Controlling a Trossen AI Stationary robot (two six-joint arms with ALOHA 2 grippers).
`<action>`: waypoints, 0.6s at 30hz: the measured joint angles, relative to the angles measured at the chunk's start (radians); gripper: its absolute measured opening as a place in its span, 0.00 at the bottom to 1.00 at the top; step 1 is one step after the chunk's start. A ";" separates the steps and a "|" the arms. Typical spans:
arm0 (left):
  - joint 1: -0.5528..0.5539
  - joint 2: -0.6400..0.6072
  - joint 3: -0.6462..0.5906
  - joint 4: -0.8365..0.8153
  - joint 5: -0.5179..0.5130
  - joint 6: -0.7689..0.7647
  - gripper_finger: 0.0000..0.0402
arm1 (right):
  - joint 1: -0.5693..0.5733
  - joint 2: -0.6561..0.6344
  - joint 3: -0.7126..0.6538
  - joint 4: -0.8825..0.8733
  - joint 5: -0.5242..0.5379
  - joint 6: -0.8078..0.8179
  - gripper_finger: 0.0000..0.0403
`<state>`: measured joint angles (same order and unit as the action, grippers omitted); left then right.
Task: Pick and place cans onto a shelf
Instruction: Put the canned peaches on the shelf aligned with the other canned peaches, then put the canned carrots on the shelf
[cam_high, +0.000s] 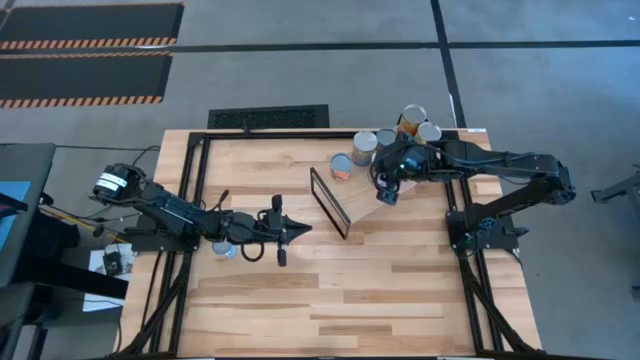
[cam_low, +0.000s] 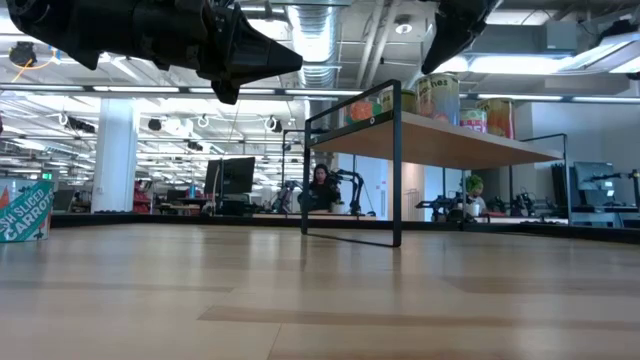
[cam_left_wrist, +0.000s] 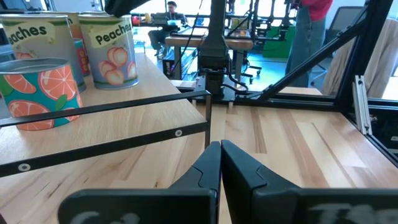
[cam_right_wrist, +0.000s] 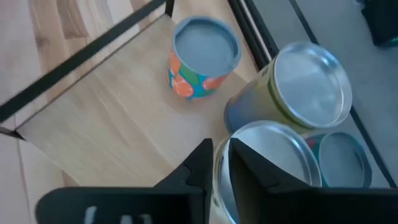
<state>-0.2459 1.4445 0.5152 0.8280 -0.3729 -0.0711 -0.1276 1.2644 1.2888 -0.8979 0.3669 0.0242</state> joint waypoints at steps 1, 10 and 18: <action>0.000 0.000 0.000 0.000 0.000 0.000 0.00 | 0.001 0.000 0.000 0.010 0.000 -0.006 0.19; -0.005 0.000 0.000 -0.021 0.002 -0.003 0.00 | 0.118 -0.099 0.005 0.058 0.027 -0.097 0.19; -0.088 0.000 0.011 -0.108 0.027 -0.001 0.00 | 0.332 -0.287 -0.311 0.342 0.029 -0.108 0.03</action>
<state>-0.3336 1.4448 0.5266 0.7204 -0.3459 -0.0719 0.2047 0.9773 0.9782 -0.5558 0.3959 -0.0834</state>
